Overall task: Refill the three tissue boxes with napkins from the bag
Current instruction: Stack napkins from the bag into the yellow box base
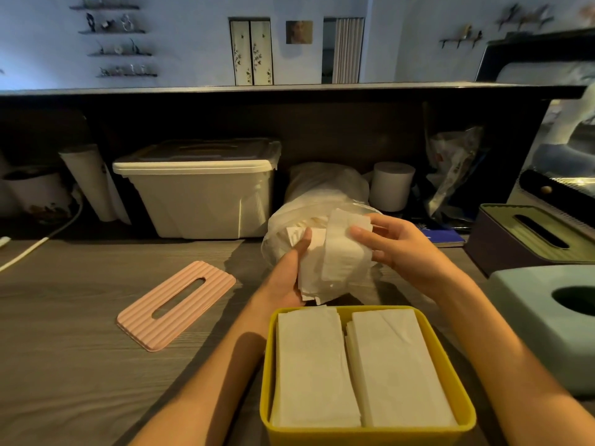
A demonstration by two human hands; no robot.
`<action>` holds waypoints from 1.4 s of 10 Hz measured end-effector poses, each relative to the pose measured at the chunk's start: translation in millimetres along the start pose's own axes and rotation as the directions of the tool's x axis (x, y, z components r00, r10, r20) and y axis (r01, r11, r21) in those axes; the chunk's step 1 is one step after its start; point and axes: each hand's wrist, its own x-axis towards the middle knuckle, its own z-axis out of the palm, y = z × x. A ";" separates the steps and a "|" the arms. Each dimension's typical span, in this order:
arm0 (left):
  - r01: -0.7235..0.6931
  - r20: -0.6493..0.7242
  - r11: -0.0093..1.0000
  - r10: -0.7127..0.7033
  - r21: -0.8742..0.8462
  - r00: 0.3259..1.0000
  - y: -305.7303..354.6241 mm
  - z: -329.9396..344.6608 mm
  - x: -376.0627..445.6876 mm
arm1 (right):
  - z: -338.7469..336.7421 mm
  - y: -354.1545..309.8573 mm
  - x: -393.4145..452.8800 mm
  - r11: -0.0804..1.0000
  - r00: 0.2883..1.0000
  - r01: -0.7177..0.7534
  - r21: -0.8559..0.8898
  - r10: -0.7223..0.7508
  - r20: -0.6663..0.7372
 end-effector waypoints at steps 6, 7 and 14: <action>-0.102 0.149 0.917 0.048 0.385 0.988 -6.9 3.9 5.5 | 18.8 23.5 9.8 0.911 0.990 0.094 -0.401 -0.126 -0.056; -0.074 0.171 0.882 -0.008 0.466 0.985 -0.7 3.4 3.5 | 14.6 20.0 6.9 0.936 0.998 0.060 -0.346 -0.053 0.029; -0.388 0.047 0.595 0.506 0.704 0.861 -14.3 -12.4 13.4 | 32.5 65.8 -13.2 0.905 0.957 0.253 -0.341 -0.285 -0.048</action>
